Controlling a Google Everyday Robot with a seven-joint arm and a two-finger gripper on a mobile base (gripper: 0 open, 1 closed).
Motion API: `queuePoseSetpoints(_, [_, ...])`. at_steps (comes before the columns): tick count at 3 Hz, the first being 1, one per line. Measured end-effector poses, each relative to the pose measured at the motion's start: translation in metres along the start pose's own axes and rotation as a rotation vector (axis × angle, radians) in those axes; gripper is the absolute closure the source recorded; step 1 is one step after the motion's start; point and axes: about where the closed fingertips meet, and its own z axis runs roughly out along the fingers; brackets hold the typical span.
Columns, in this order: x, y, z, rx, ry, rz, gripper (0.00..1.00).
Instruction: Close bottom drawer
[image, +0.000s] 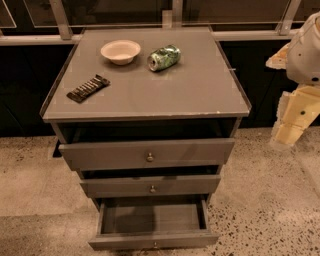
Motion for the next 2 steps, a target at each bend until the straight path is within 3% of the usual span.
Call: queuePoseSetpoints(2, [-0.0001, 0.0019, 0.0084, 0.007, -0.036, -0.001, 0.0])
